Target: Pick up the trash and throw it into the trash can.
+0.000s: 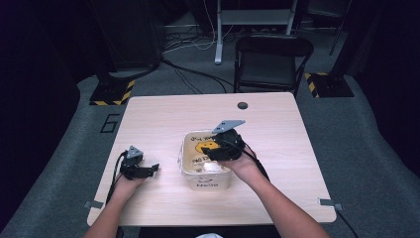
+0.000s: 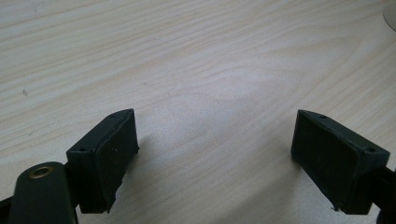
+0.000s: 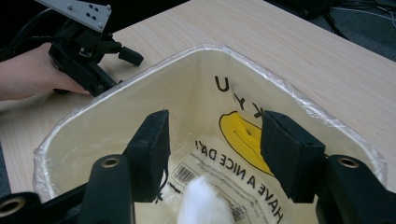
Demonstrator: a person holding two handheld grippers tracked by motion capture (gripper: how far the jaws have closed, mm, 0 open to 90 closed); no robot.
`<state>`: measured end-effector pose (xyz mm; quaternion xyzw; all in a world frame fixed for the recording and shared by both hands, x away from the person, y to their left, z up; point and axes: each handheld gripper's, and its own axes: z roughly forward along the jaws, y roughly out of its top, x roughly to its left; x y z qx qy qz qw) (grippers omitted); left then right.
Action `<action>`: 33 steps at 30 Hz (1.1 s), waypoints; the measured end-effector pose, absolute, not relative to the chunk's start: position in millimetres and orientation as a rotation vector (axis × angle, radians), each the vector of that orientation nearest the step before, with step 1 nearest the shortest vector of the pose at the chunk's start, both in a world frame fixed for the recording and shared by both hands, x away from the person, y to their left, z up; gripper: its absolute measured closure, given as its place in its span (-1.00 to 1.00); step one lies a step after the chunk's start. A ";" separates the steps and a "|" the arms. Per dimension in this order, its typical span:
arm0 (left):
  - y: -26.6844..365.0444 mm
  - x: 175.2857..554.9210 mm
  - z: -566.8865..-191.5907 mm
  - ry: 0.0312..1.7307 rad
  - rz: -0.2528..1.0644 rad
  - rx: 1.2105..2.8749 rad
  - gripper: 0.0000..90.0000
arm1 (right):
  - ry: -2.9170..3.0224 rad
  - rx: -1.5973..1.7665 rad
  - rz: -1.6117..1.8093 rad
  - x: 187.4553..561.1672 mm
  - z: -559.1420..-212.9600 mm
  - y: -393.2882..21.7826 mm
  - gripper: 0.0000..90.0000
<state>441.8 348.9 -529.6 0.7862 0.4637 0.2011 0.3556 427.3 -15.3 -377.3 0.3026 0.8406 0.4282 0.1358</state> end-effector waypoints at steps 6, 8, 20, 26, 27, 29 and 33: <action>349.0 441.6 -529.5 1.197 0.519 2.034 -0.67 | 2.394 0.884 1.242 427.1 -369.5 -28.7 -0.11; 348.9 441.6 -529.5 1.199 0.519 2.033 -0.67 | 2.381 0.904 1.241 426.9 -367.8 -34.1 -0.11; 348.9 441.4 -529.3 1.200 0.518 2.035 -0.67 | 2.274 0.979 1.228 426.3 -365.9 -70.0 -0.13; 348.9 441.5 -529.3 1.199 0.518 2.036 -0.67 | 2.234 1.035 1.238 429.5 -369.5 -89.6 -0.13; 348.9 441.5 -529.3 1.199 0.518 2.036 -0.67 | 2.226 1.044 1.234 429.9 -370.5 -92.9 -0.13; 348.9 441.5 -529.3 1.199 0.518 2.036 -0.67 | 2.214 1.068 1.226 431.1 -373.1 -100.2 -0.14; 348.8 441.5 -529.3 1.200 0.518 2.035 -0.67 | 2.177 1.102 1.192 432.3 -380.5 -112.5 -0.14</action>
